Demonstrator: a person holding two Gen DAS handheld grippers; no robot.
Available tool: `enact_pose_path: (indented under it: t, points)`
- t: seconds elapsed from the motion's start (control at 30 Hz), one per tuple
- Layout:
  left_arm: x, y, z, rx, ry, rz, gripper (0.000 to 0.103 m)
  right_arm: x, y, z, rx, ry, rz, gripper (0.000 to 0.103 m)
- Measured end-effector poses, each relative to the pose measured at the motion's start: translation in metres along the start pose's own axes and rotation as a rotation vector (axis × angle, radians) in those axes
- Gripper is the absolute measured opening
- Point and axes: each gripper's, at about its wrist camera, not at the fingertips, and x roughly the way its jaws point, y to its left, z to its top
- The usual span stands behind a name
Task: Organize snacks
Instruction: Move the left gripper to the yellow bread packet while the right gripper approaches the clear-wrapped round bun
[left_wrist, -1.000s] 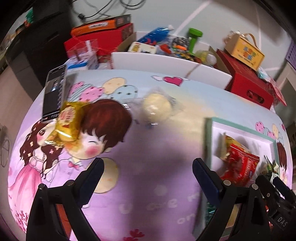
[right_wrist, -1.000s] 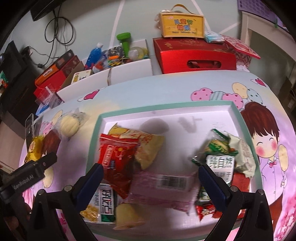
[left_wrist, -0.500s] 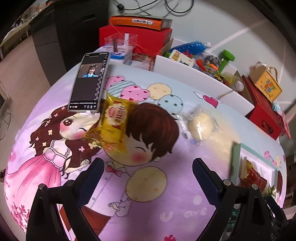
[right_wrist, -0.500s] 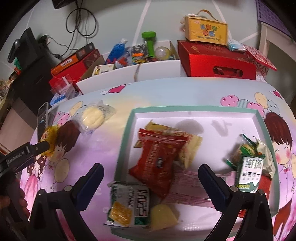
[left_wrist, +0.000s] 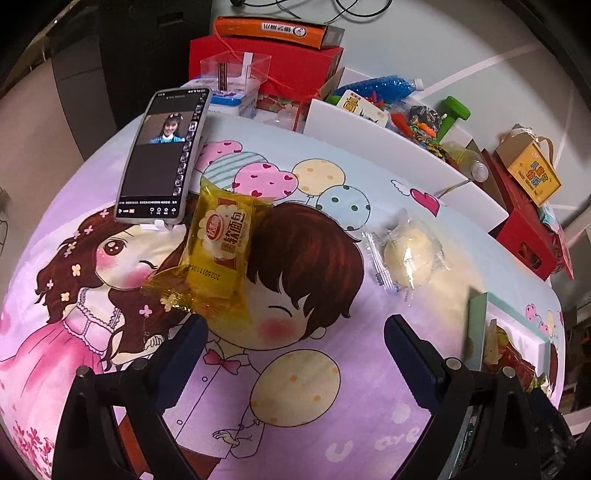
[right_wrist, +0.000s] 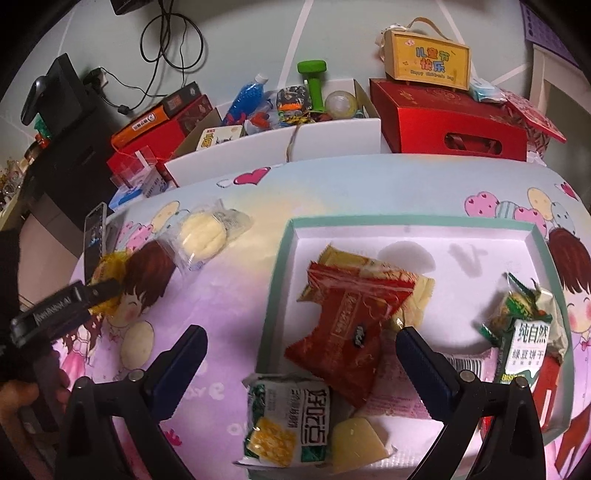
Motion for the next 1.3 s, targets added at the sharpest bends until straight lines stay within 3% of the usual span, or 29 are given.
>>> enact_pose_path:
  t: [0.47,0.73,0.97,1.3]
  points:
    - [-0.001,0.009,0.017,0.046,-0.001,-0.046,0.096,0.001,0.031,0.040,-0.033,0.024,0.051,0.103]
    - [-0.003,0.028,0.043,0.085,0.012,-0.089,0.096,0.022,0.049,0.076,0.010,0.114,0.133,0.103]
    - [0.008,0.038,0.054,0.080,0.053,-0.142,0.096,0.046,0.074,0.102,-0.036,0.181,0.111,0.103]
    - [0.035,0.049,0.054,0.089,0.079,-0.065,0.095,0.112,0.090,0.109,-0.033,0.287,0.112,0.103]
